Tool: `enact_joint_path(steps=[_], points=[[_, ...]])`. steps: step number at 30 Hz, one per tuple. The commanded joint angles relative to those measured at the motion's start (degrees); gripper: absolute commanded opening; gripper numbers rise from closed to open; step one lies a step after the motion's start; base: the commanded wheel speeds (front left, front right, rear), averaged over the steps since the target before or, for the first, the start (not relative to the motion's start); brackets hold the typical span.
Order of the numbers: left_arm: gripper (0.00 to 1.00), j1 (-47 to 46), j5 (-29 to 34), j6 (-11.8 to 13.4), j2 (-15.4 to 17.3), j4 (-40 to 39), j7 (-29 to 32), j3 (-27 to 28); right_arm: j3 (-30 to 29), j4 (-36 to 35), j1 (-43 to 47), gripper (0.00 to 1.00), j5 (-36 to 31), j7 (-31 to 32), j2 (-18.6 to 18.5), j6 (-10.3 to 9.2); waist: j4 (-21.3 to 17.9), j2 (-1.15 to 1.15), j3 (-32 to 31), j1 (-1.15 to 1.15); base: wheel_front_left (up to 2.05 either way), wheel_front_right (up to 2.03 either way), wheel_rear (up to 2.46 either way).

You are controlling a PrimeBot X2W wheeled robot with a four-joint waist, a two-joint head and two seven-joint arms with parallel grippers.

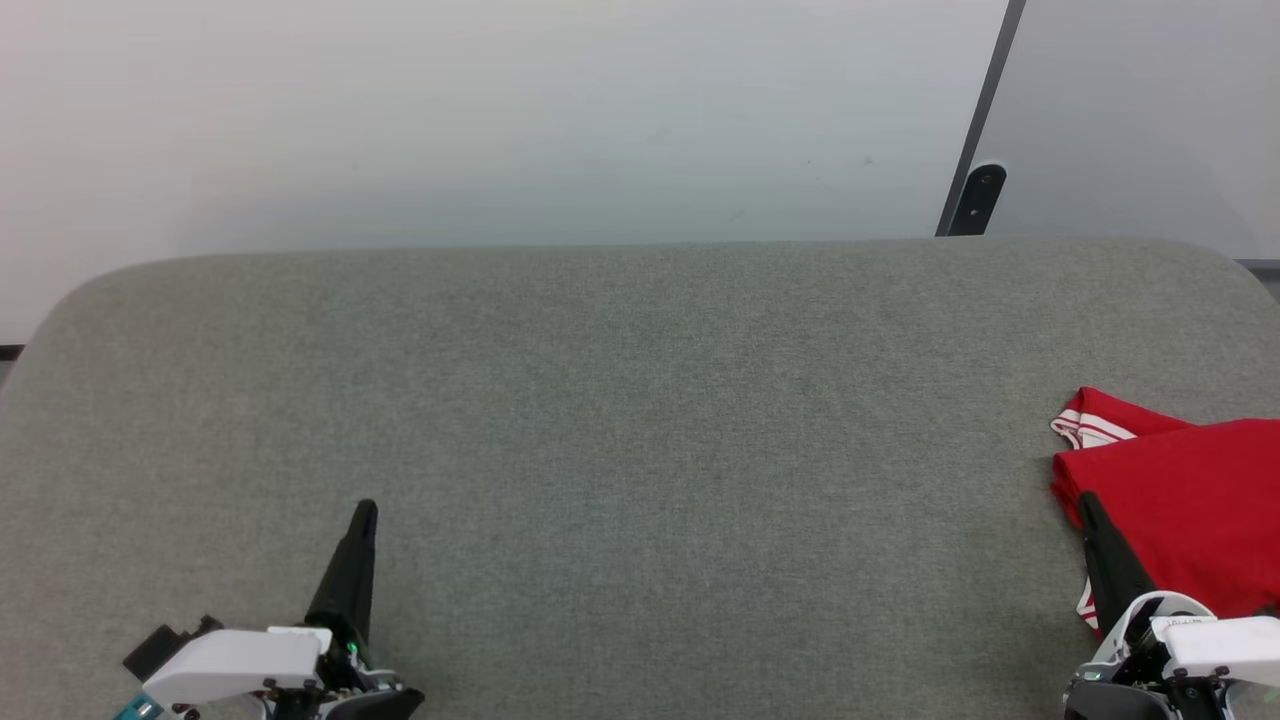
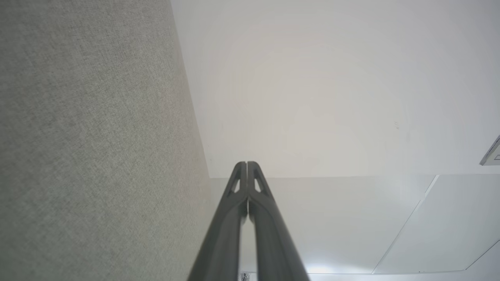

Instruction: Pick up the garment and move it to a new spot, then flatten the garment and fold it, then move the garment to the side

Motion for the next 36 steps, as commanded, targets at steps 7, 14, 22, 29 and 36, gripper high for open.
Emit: enact_joint_path(steps=[7,14,22,29,36], points=[[0.0,-1.04,-2.2,-0.54,-0.14,0.42,0.71,0.36,-0.01,0.62,-1.11,0.0,2.34,-0.27,0.24,-0.06,-0.06,0.0,0.02,0.0,0.0,0.0,0.0],[0.0,-1.05,-2.12,-0.54,-0.18,0.41,0.77,0.42,0.0,0.63,-1.06,0.0,2.35,-0.27,0.25,-0.05,-0.06,0.0,0.02,0.0,0.0,0.0,0.0],[0.0,-1.06,-2.04,-0.54,-0.24,0.41,0.83,0.48,0.01,0.63,-1.06,0.0,2.36,-0.28,0.25,-0.06,-0.06,0.0,0.02,0.0,0.0,0.0,0.0],[0.0,-1.06,-1.97,-0.54,-0.27,0.41,0.89,0.54,0.03,0.63,-1.05,0.0,2.37,-0.29,0.25,-0.05,-0.06,0.0,0.02,0.0,0.0,0.0,0.0],[0.0,-1.06,-1.9,-0.54,-0.3,0.41,0.82,0.58,0.04,0.63,-1.05,0.0,2.38,-0.3,0.25,-0.05,-0.06,0.0,0.02,0.0,0.0,0.0,0.0]])
